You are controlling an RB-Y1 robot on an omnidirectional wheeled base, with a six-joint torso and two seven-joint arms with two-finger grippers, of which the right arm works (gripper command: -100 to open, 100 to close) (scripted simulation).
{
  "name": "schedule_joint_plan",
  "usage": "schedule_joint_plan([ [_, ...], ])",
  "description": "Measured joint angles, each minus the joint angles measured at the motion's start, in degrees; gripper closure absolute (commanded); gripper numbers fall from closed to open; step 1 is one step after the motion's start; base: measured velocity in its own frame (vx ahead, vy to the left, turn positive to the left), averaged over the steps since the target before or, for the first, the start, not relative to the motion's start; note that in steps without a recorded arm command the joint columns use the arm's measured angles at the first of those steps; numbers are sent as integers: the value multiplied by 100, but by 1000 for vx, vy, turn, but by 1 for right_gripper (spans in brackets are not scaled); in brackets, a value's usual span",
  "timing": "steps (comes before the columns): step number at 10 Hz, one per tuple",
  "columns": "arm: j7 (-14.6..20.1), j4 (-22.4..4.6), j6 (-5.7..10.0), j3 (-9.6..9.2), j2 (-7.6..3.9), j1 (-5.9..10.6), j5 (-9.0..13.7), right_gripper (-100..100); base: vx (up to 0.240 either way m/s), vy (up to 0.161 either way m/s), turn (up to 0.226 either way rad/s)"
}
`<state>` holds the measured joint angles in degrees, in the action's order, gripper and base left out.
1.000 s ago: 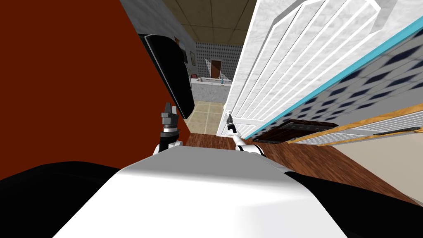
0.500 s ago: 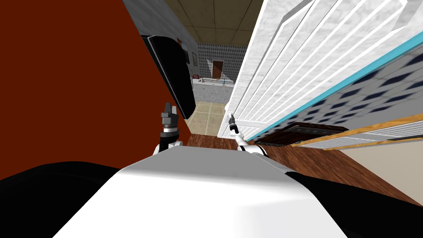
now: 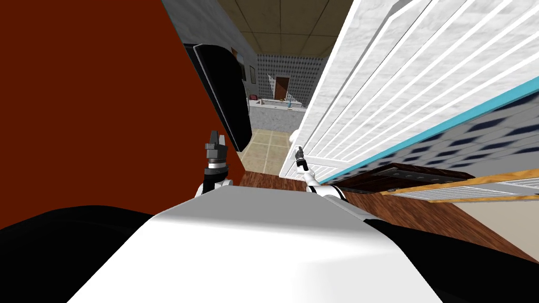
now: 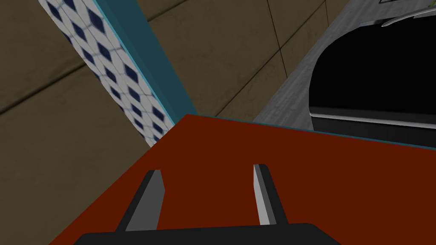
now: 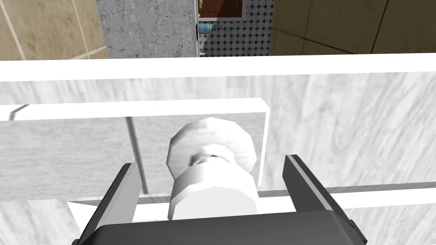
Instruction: Pull the door open
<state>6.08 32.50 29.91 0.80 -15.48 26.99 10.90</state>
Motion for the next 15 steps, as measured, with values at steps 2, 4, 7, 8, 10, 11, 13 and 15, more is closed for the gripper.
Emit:
schedule_joint_plan([
  [2, 3, 8, -9, 1, -2, -2, 1, 100, -11, -2, -15],
  [4, -2, 0, -5, -1, 0, 2, -1, 100, -5, -1, 3],
  [7, -3, -3, -5, -3, 2, -1, -2, 100, -32, -8, 23],
  [8, 27, 10, 4, -24, -24, 11, -7, 100, -163, -79, 86],
  [10, 87, 140, -27, -92, -41, -31, -29, 100, -196, -96, 114],
  [11, 138, 120, -28, -154, -58, -22, -49, 100, -223, -98, 114],
  [13, 295, 91, 5, -310, -111, -39, -96, 100, -202, -115, 149],
  [15, 485, -47, 91, -483, -159, 7, -143, 100, -196, -140, 119],
])
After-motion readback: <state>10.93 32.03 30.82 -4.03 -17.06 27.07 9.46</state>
